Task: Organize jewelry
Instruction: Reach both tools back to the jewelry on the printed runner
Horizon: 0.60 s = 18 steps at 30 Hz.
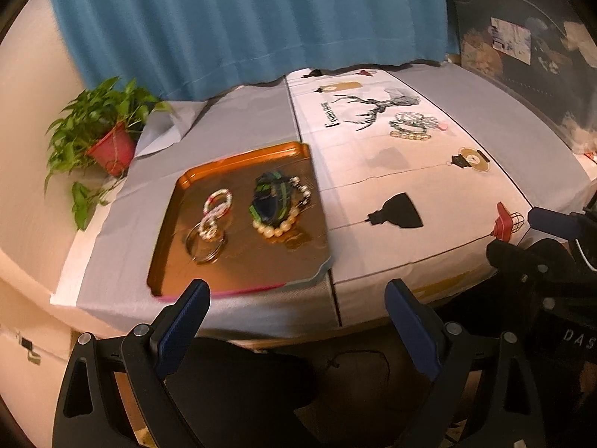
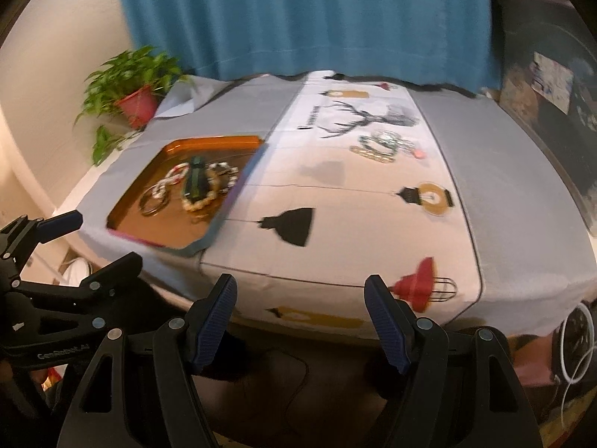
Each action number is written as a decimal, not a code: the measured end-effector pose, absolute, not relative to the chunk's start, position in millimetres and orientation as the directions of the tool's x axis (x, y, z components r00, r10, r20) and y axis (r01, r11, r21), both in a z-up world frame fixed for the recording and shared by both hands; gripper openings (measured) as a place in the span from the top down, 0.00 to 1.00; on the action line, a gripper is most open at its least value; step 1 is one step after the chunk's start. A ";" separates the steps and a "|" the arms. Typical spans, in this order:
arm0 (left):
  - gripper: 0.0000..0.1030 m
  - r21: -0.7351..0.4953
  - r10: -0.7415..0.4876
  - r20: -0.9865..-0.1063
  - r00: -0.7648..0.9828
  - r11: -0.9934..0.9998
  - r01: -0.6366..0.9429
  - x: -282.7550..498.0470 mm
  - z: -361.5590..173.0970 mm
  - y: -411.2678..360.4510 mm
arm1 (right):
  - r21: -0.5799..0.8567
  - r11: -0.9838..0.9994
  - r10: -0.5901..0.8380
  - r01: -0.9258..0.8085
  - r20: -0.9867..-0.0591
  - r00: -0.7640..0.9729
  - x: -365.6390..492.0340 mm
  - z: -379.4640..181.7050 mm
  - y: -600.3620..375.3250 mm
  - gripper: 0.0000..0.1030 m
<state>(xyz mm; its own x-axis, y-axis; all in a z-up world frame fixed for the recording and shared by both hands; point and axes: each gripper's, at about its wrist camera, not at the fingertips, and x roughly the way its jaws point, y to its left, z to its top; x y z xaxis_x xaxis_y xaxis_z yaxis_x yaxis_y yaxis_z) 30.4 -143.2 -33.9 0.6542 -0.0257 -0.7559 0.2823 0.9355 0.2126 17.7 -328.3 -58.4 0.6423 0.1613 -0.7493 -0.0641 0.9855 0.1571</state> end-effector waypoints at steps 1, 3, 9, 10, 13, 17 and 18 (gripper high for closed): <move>0.09 0.213 -0.030 -0.757 0.653 0.933 0.289 33.6 -34.0 -147.3 | 0.160 0.986 0.155 -0.050 -0.751 0.642 19.6 -59.3 -333.8 0.31; 0.09 0.218 -0.037 -0.756 0.653 0.927 0.305 39.3 -34.5 -156.8 | 0.164 0.986 0.140 -0.022 -0.754 0.642 23.7 -61.6 -345.1 0.31; 0.09 0.232 -0.051 -0.758 0.650 0.910 0.343 55.8 -37.4 -181.2 | 0.167 0.985 0.097 0.051 -0.767 0.634 34.1 -70.9 -376.2 0.31; 0.09 0.232 -0.054 -0.759 0.649 0.909 0.348 58.2 -37.6 -183.6 | 0.164 0.985 0.090 0.060 -0.768 0.634 35.9 -72.4 -381.0 0.31; 0.09 0.231 -0.066 -0.762 0.644 0.901 0.367 73.1 -37.5 -195.9 | 0.152 0.985 0.069 0.078 -0.770 0.634 44.7 -75.3 -395.1 0.31; 0.09 0.206 -0.094 -0.763 0.640 0.902 0.379 106.2 -32.5 -213.8 | 0.132 0.985 0.027 0.112 -0.756 0.654 68.8 -73.7 -426.6 0.31; 0.09 0.196 -0.102 -0.761 0.641 0.905 0.377 116.8 -31.1 -218.9 | 0.124 0.985 0.010 0.124 -0.747 0.665 77.6 -72.4 -437.0 0.31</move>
